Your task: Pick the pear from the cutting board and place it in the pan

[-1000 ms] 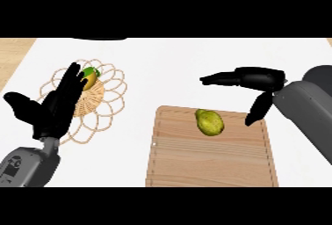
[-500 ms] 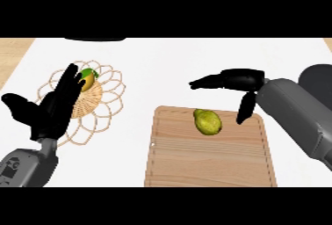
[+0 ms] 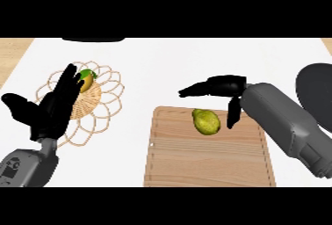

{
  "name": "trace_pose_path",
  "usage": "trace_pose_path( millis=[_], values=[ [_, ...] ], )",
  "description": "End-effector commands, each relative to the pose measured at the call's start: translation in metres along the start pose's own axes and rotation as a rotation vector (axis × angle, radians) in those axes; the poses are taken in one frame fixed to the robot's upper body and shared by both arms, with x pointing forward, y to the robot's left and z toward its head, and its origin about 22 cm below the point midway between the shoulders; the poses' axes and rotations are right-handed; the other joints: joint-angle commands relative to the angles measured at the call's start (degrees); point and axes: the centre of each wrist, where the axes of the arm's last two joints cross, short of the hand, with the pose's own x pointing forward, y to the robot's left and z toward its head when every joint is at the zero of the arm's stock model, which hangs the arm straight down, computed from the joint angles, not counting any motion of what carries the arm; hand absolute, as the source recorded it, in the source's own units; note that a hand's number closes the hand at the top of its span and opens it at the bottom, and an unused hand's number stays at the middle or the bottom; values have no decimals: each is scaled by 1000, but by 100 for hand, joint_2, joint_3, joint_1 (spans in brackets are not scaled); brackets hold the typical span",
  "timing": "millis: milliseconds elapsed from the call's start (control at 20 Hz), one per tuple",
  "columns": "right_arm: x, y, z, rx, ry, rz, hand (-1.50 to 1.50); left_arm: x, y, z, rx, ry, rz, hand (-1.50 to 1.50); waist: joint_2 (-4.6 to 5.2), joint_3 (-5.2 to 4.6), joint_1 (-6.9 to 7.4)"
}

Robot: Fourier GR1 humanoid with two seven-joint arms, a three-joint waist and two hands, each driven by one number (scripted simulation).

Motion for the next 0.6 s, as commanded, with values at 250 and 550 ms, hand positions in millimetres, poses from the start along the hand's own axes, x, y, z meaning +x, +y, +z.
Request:
trace_pose_path(
  millis=[250,550],
  values=[
    [-2,17,-28,89,-142,-128,-150,-6,7,0,18,3,1,0,-22,-3,-90],
    [-8,18,-29,96,-146,-154,-150,-8,-7,-3,9,-2,5,0,6,-2,-91]
  ],
)
